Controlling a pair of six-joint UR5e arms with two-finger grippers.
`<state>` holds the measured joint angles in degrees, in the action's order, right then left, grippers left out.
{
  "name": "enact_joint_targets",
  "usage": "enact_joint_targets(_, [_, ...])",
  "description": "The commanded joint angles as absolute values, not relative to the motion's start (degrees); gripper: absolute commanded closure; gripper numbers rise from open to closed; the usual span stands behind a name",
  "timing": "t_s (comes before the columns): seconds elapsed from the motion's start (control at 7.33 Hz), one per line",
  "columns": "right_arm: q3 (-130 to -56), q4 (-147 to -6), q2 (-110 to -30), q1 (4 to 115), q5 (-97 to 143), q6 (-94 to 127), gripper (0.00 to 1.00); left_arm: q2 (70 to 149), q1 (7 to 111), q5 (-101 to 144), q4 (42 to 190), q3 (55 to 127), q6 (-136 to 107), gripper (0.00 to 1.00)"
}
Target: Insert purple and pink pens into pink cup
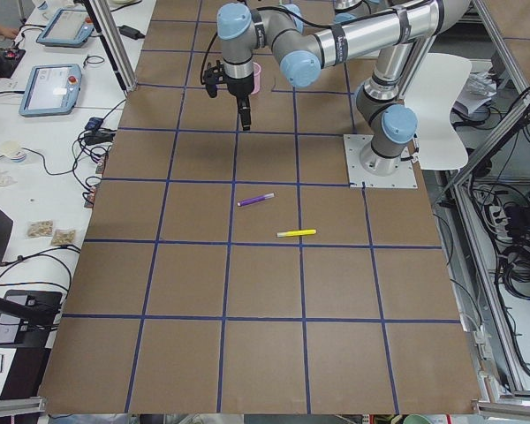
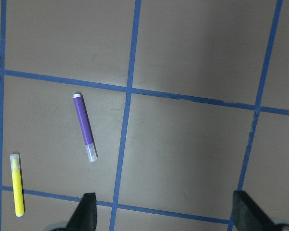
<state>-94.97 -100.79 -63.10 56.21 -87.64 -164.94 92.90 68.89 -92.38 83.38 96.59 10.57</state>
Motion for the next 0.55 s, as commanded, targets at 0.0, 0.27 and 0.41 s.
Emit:
enact_joint_targets(0.0, [-94.23, -100.99, -60.3, 53.63, -84.47, -166.9, 0.18, 95.96, 65.14, -92.2, 79.48, 98.52, 10.99, 0.0])
enact_joint_targets(0.27, [-94.57, -101.51, -59.07, 53.35, -81.65, -170.58, 0.27, 100.61, 63.38, -92.2, 73.95, 99.66, 10.55, 0.0])
enact_joint_targets(0.41, [-94.74, -101.51, -58.45, 53.26, -81.65, -170.6, 0.31, 102.03, 61.37, -92.11, 71.13, 101.06, 10.89, 0.0])
